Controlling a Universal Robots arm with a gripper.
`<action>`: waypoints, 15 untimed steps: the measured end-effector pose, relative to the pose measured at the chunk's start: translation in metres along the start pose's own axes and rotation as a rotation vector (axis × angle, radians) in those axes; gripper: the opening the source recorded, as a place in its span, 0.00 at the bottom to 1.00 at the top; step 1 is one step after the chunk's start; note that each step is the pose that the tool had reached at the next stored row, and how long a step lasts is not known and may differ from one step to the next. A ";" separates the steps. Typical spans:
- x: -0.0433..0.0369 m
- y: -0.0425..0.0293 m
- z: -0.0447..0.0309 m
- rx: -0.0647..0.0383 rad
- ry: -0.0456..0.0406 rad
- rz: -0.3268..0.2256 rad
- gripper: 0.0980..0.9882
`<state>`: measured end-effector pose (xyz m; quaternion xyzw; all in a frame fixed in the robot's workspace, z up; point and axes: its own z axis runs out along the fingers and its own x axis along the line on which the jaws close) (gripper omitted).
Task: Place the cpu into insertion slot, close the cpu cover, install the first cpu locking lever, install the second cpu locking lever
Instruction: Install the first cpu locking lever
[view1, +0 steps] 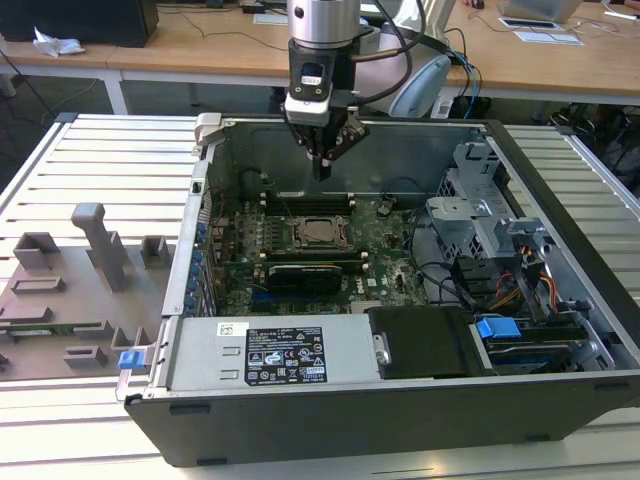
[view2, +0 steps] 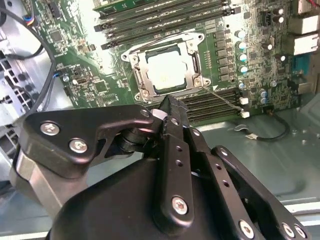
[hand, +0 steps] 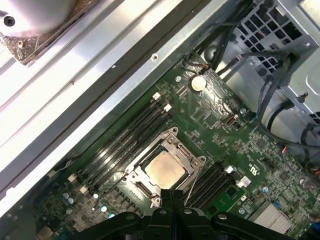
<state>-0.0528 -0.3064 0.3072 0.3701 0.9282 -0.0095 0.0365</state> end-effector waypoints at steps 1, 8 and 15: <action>0.0000 0.0000 0.0000 -0.001 0.0001 -0.015 0.01; 0.0000 0.0000 0.0000 -0.010 0.0013 -0.132 0.01; 0.0000 0.0000 0.0000 -0.018 0.0023 -0.243 0.01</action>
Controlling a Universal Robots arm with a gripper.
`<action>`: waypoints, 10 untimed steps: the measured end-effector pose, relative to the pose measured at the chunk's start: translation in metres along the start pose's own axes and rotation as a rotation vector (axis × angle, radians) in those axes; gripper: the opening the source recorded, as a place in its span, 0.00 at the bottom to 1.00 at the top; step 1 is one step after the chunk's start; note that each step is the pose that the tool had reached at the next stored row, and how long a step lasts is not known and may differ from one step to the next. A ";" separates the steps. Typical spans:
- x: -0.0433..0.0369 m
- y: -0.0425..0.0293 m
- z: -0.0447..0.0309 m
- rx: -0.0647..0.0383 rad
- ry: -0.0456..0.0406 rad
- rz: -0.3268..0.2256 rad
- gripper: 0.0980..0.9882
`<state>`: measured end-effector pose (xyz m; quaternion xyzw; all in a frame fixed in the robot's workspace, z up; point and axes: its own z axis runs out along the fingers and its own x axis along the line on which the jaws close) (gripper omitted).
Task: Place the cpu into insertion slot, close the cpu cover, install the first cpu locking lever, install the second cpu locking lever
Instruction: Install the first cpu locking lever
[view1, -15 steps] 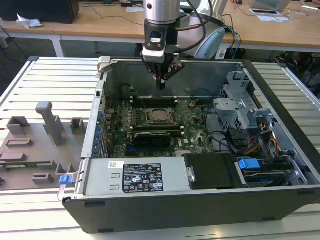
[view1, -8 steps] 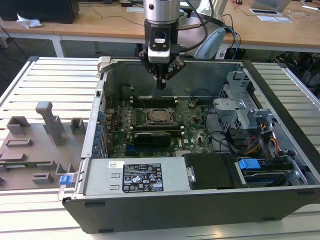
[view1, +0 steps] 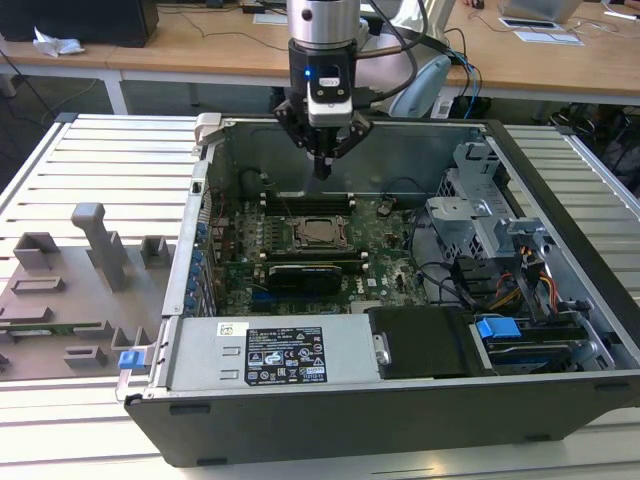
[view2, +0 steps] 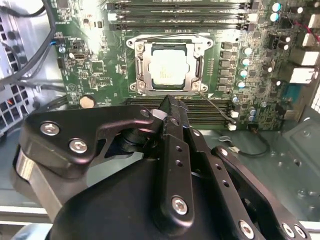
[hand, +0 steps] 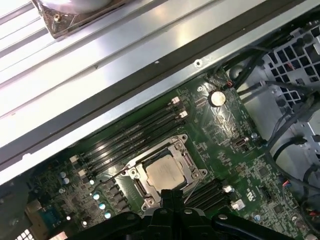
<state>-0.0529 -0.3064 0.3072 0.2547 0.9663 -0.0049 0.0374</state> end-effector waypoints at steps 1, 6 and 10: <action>0.0000 0.0000 0.0000 -0.002 0.0002 -0.024 0.01; 0.0000 0.0000 0.0000 -0.006 0.0007 -0.080 0.01; 0.0000 0.0000 0.0000 -0.010 0.0013 -0.136 0.01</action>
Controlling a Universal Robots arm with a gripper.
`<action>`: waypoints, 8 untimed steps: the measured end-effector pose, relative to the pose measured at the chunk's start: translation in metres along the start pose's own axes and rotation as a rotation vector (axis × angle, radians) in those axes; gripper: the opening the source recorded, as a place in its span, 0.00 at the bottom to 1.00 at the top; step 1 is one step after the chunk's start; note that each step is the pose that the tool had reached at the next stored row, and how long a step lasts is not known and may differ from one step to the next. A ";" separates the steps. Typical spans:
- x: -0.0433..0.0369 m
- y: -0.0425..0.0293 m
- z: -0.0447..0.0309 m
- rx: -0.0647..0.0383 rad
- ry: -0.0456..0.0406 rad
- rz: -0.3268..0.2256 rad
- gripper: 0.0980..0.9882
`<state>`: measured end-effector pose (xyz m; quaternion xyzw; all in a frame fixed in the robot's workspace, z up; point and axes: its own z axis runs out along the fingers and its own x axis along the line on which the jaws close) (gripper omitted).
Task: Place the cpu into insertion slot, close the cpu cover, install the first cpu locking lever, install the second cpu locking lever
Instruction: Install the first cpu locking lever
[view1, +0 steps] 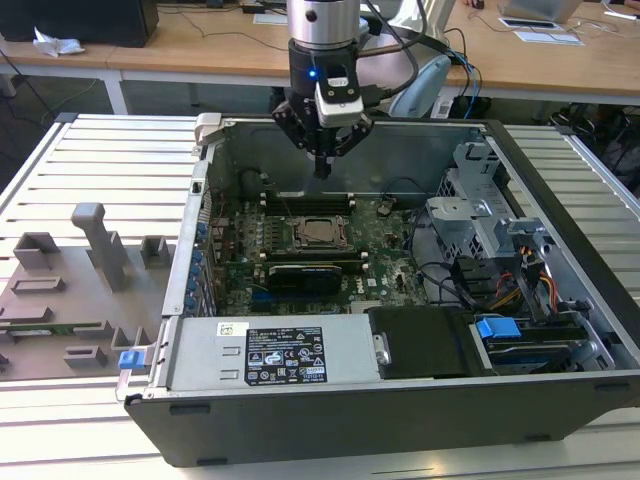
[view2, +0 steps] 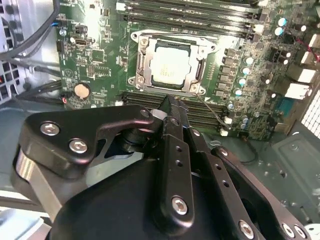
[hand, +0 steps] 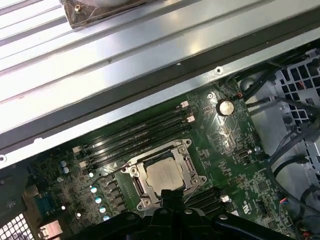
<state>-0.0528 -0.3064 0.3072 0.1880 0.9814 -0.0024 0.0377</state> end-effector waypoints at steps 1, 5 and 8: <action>0.0000 0.0000 0.0000 -0.001 0.0002 -0.017 0.01; 0.0000 0.0000 0.0000 -0.005 0.0007 -0.074 0.01; 0.0000 0.0000 0.0000 -0.012 0.0015 -0.154 0.01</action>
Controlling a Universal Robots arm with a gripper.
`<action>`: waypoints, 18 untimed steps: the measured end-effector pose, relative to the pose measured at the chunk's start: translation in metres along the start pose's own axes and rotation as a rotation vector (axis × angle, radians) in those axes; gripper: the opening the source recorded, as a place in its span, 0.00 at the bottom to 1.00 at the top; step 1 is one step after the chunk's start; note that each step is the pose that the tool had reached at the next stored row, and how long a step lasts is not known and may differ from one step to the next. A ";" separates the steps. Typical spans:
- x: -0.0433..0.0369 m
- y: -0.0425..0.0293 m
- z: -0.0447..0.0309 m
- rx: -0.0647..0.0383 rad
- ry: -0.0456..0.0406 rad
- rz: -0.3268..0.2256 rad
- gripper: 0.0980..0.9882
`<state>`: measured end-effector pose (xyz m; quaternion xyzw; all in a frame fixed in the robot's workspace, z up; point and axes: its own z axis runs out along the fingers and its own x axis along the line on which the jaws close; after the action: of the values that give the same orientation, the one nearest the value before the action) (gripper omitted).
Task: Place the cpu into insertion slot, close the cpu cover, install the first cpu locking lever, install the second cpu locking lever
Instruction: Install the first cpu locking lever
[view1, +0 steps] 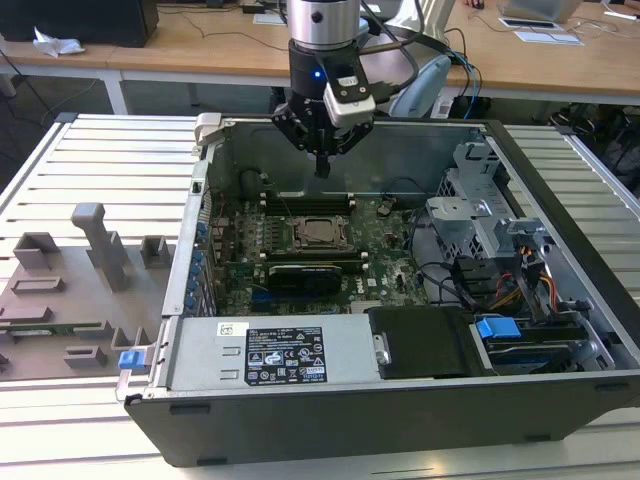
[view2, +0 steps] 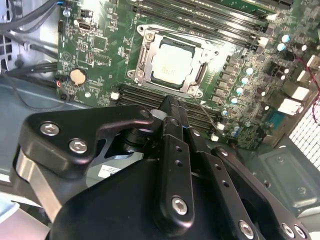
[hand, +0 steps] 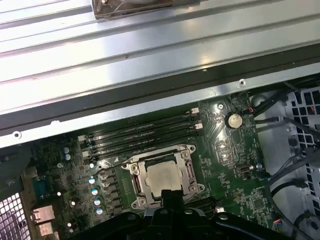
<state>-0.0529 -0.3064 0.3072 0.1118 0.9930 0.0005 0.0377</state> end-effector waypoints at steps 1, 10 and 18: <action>0.0000 0.0000 0.0000 -0.001 0.0001 -0.010 0.01; 0.0000 0.0000 0.0000 -0.008 0.0010 -0.113 0.01; 0.0000 0.0000 0.0000 -0.018 0.0022 -0.240 0.01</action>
<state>-0.0528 -0.3064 0.3072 -0.0080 0.9993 0.0050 0.0374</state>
